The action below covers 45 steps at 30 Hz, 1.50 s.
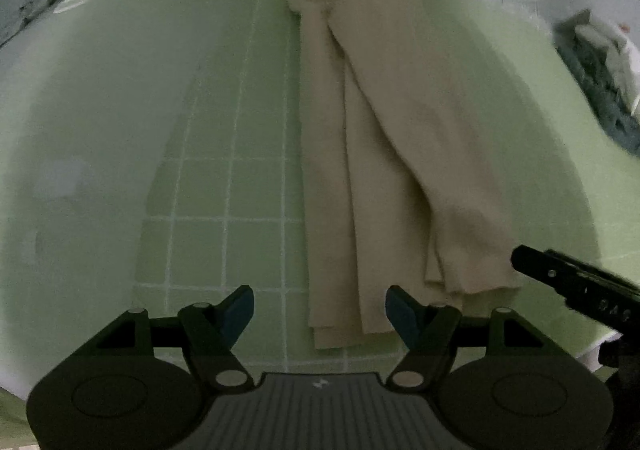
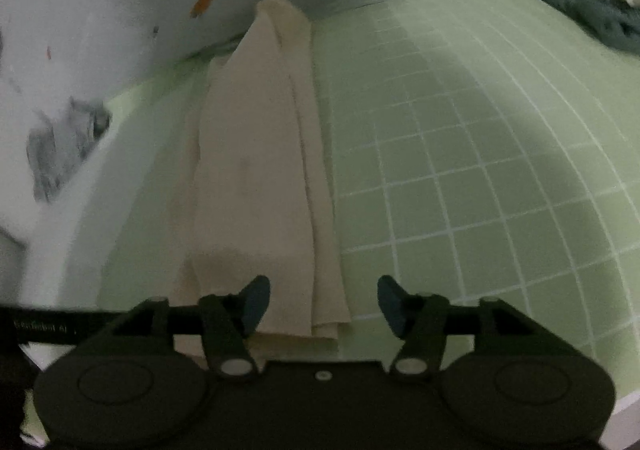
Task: Fold clothes
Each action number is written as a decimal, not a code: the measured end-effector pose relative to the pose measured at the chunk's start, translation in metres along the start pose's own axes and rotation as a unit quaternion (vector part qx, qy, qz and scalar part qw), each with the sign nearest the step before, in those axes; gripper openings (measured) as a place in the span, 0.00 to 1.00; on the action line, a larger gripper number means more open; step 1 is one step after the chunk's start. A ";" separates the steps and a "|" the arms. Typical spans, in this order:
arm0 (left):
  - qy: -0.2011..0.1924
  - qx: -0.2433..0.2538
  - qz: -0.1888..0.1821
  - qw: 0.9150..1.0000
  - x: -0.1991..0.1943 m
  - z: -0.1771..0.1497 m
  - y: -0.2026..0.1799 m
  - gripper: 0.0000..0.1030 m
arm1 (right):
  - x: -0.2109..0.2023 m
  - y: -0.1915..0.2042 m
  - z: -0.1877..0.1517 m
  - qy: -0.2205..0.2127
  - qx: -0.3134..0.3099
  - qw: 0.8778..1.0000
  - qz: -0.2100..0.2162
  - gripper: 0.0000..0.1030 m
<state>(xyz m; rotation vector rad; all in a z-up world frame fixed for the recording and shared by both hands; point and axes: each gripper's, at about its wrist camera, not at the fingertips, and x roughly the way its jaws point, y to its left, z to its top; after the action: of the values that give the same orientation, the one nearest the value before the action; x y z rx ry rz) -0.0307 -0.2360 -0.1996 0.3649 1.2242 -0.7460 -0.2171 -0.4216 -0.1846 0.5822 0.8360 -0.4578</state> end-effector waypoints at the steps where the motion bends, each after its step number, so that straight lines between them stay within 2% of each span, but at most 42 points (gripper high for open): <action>1: 0.001 0.006 0.002 1.000 0.003 -0.001 -0.002 0.71 | 0.002 0.004 -0.001 0.003 -0.021 1.000 -0.009 0.61; 3: 0.004 0.020 0.005 1.000 0.008 -0.002 -0.007 0.71 | 0.008 0.012 -0.003 0.005 -0.053 0.998 -0.021 0.61; 5: 0.007 0.033 0.009 0.999 0.013 -0.004 -0.012 0.71 | 0.012 0.014 -0.004 0.010 -0.065 0.998 -0.021 0.52; 7: 0.008 0.042 0.007 0.999 0.017 -0.005 -0.016 0.71 | 0.012 0.015 -0.004 0.012 -0.075 0.997 -0.021 0.48; 9: 0.008 0.047 -0.001 0.999 0.019 -0.006 -0.019 0.70 | 0.011 0.016 -0.005 0.014 -0.082 0.996 -0.016 0.38; 11: 0.001 0.058 -0.002 0.998 0.019 -0.008 -0.021 0.66 | 0.010 0.017 -0.005 0.019 -0.082 0.996 -0.005 0.23; 12: -0.005 0.066 0.001 0.998 0.018 -0.011 -0.023 0.57 | 0.011 0.018 -0.005 0.023 -0.076 0.997 0.003 0.18; 14: -0.016 0.090 -0.009 0.996 0.017 -0.012 -0.028 0.42 | 0.008 0.014 -0.007 0.028 -0.066 0.997 0.015 0.14; 15: -0.017 0.096 -0.020 0.995 0.016 -0.013 -0.029 0.27 | 0.006 0.013 -0.009 0.029 -0.063 0.997 0.017 0.14; 16: -0.017 0.097 -0.029 0.995 0.015 -0.015 -0.031 0.20 | 0.005 0.013 -0.010 0.031 -0.063 0.997 0.018 0.13; 19: -0.007 0.109 -0.029 0.994 0.009 -0.020 -0.035 0.15 | -0.008 0.007 -0.015 0.040 -0.043 0.998 0.031 0.12; 21: 0.003 0.082 -0.049 0.995 0.001 -0.009 -0.024 0.14 | -0.024 0.003 -0.015 0.046 -0.019 0.998 0.046 0.12; 23: -0.004 0.059 -0.078 0.995 -0.017 -0.007 -0.012 0.14 | -0.042 0.003 -0.013 0.036 -0.011 0.998 0.056 0.12; 29: -0.075 0.032 -0.084 0.993 -0.063 0.022 -0.007 0.14 | -0.073 0.007 0.013 -0.025 -0.012 0.996 0.083 0.12; 35: -0.157 -0.006 -0.113 0.981 -0.108 0.065 -0.013 0.14 | -0.094 0.012 0.070 -0.109 0.003 0.988 0.111 0.11; 37: -0.179 -0.021 -0.126 0.976 -0.118 0.078 -0.016 0.14 | -0.097 0.011 0.089 -0.133 0.006 0.984 0.118 0.11; 40: -0.207 -0.018 -0.121 0.971 -0.122 0.090 -0.016 0.14 | -0.091 0.014 0.114 -0.156 0.001 0.980 0.123 0.11; 43: -0.195 -0.044 -0.120 0.972 -0.108 0.109 -0.011 0.14 | -0.075 0.016 0.130 -0.158 0.007 0.979 0.126 0.10; 45: -0.201 -0.050 -0.122 0.971 -0.108 0.120 -0.008 0.14 | -0.064 0.017 0.143 -0.160 0.008 0.979 0.128 0.10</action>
<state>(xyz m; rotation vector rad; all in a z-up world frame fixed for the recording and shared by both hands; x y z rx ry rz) 0.0335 -0.2824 -0.0582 -0.0265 0.9235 -0.9143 -0.1658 -0.4907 -0.0525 0.6033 0.4421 -0.3114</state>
